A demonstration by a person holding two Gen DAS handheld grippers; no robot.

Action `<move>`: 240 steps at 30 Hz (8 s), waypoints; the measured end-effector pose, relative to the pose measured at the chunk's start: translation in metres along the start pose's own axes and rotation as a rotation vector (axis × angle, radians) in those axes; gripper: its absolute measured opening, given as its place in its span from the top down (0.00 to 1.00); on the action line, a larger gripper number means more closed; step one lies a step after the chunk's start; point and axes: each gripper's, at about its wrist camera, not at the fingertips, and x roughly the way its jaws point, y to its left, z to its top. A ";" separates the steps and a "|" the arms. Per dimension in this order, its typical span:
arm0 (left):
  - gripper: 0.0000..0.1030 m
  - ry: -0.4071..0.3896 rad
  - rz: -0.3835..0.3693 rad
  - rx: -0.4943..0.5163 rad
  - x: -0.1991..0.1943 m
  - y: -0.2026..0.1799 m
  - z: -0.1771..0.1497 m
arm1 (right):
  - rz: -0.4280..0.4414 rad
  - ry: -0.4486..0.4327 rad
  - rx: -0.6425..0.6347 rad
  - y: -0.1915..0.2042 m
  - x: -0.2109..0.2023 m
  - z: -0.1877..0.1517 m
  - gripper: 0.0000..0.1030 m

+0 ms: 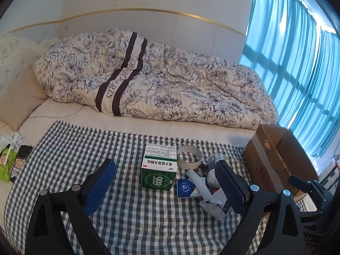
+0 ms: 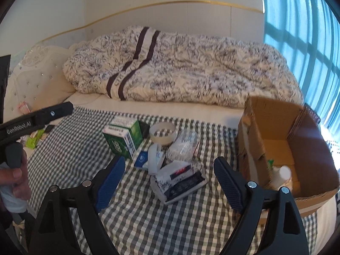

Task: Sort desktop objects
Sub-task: 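Move both open tools back toward the remaining items, then grasp the green-and-white medicine box with the left tool while the right grasps the white tissue pack, then lift and carry the medicine box and tissue pack over the cardboard box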

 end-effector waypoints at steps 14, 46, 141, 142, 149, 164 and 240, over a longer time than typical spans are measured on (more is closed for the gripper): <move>0.03 0.063 0.002 -0.003 0.049 0.007 -0.014 | -0.013 0.104 0.013 -0.007 0.053 -0.021 0.17; 0.01 0.186 0.026 0.008 0.177 0.012 -0.042 | -0.025 0.215 0.044 -0.020 0.147 -0.052 0.17; 0.24 -0.155 -0.010 0.058 -0.115 -0.029 -0.014 | 0.051 -0.195 0.006 0.016 -0.113 -0.003 0.96; 0.24 -0.163 -0.010 0.061 -0.120 -0.032 -0.013 | 0.050 -0.205 0.003 0.016 -0.118 -0.001 0.96; 0.24 -0.202 -0.022 0.082 -0.144 -0.046 -0.013 | 0.031 -0.267 -0.010 0.017 -0.149 0.007 0.96; 0.24 -0.202 -0.095 0.106 -0.137 -0.085 -0.007 | -0.057 -0.287 0.000 -0.011 -0.166 0.009 0.96; 0.24 0.060 -0.338 0.375 0.090 -0.344 -0.031 | -0.255 -0.097 0.169 -0.264 -0.050 -0.007 0.96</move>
